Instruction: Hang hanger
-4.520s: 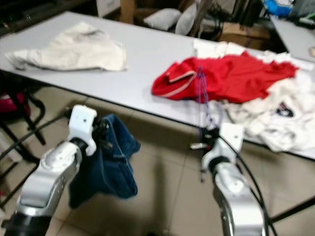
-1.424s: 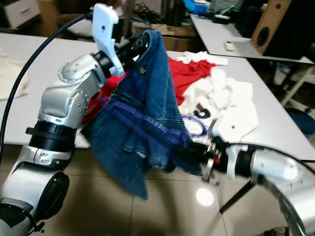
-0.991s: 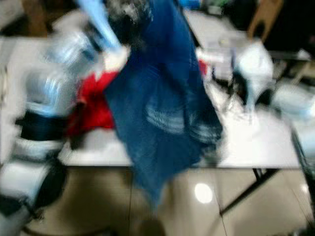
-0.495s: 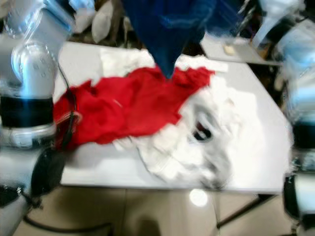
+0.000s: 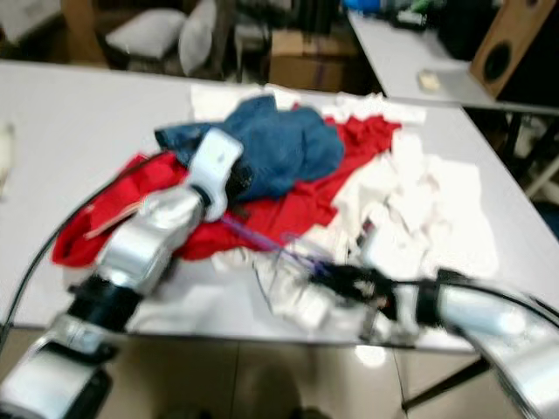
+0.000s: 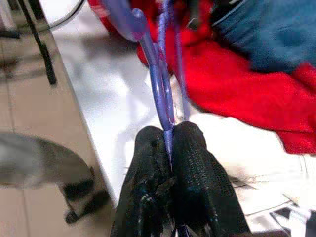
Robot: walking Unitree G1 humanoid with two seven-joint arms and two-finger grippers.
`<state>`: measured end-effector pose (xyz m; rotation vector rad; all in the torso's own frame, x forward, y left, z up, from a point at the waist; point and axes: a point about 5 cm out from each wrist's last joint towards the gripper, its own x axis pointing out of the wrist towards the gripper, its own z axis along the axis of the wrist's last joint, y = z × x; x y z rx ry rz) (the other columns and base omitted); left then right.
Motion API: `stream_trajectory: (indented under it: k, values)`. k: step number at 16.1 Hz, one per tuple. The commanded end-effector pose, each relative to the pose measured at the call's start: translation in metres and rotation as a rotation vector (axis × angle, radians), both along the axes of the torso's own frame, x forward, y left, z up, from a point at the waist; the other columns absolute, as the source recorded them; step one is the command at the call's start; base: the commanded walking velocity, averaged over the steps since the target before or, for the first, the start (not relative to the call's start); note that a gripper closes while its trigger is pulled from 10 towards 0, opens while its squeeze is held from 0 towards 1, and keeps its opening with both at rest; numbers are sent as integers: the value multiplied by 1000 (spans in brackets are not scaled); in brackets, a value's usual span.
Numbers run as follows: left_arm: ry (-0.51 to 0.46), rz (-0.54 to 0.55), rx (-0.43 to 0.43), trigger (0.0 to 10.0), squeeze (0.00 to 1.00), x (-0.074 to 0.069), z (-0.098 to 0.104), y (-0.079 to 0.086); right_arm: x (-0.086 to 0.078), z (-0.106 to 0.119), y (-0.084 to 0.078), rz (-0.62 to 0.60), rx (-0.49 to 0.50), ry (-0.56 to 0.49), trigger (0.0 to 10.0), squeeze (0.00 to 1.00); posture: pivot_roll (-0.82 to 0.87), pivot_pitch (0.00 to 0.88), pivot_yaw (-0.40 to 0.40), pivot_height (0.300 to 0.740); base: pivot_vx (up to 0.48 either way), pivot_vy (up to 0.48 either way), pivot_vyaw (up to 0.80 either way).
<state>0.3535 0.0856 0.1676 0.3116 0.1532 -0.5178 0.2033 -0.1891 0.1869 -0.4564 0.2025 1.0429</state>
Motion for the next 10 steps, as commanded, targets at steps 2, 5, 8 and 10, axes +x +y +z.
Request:
stream_trajectory:
  k: [2,5,8,10]
  values:
    - [-29,-9,50,10000,0,7,6,-1,-4,20,-5,15,38,-45,10000,0,-62,0,-14,740,0,0,0]
    - [-19,9,101,10000,0,11,0,7,-4,32,-15,-28,37,-86,10000,0,-65,0,-11,740,0,0,0]
    - [74,20,-133,10000,1000,9,-10,24,-8,67,-30,-71,137,-132,10000,0,-62,0,-17,740,0,0,0]
    - [90,19,-191,10000,1000,7,-15,30,-9,69,-36,-81,118,-127,10000,0,-62,0,-30,740,0,0,0]
